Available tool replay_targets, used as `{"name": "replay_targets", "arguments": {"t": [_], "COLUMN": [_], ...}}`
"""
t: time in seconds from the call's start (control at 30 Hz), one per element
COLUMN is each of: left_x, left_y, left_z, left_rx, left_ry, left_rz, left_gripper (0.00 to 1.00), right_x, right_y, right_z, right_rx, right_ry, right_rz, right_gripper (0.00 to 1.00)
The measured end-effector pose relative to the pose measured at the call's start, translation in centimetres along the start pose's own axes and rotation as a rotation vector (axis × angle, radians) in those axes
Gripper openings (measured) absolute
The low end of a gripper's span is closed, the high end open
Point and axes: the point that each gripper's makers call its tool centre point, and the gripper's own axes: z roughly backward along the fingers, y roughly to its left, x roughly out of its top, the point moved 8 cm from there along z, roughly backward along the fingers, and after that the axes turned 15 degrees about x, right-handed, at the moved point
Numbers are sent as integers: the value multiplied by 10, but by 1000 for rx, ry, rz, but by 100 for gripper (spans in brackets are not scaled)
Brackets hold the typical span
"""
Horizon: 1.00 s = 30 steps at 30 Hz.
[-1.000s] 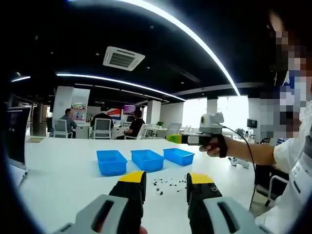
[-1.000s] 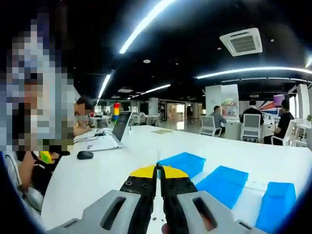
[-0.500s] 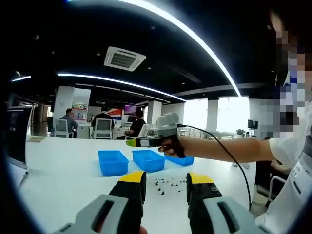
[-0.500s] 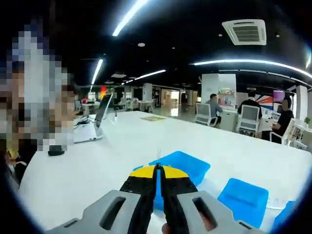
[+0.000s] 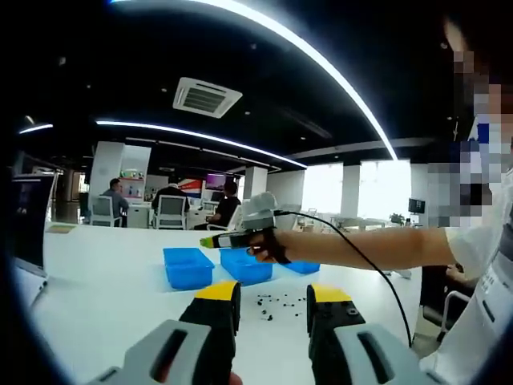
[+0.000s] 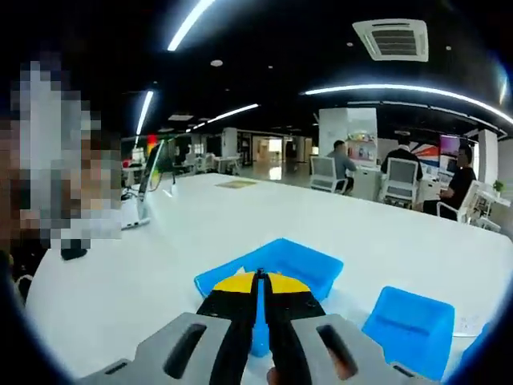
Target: Pick up the resistors one by one and place each resistor into its matching bin, sorting the parts by color and model until every resistor is separated into the correct bin for its type
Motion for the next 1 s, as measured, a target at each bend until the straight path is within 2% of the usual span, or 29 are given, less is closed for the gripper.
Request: {"name": "replay_targets", "arguments": {"t": [0.03,0.07,0.1,0.13,0.2,0.4,0.53,0.63,0.8,0.97,1.0], "left_x": [0,0,-1,-1,-1,0,-2,-1,0,0,0], "left_y": [-1,-1,-1,-2,-1,-1,-3,-4,-4,-5,-5], "left_z": [0,0,-1,-1,-1,0,-2,-1,0,-3,-3], "left_rx": [-1,1,2,2,2,5,0,-4,-2,-9,-11], "left_ry": [1,1,2,3,3,2,7,6,1,5,7], "left_rz": [0,1,-2,-4,-3,-4,-6,-7,-10,-12,-13], "left_gripper": [35,35,36,37,37,37,37,37,36,36,36], "right_x": [0,0,1,4,7,16,24,28,25,17,15], "right_y": [1,2,3,3,3,15,22,30,53,73,78], "right_z": [1,1,1,3,6,35,61,86,133,189,205], "right_rx": [-1,6,12,15,10,25,35,54,78,74,55], "right_ry": [-11,-27,-42,-47,-53,-97,-136,-175,-194,-247,-265], "right_rz": [-27,-41,-48,-47,-35,-19,-16,-14,17,21,54], "right_gripper": [19,37,48,53,50,45,43,42,41,40,40]}}
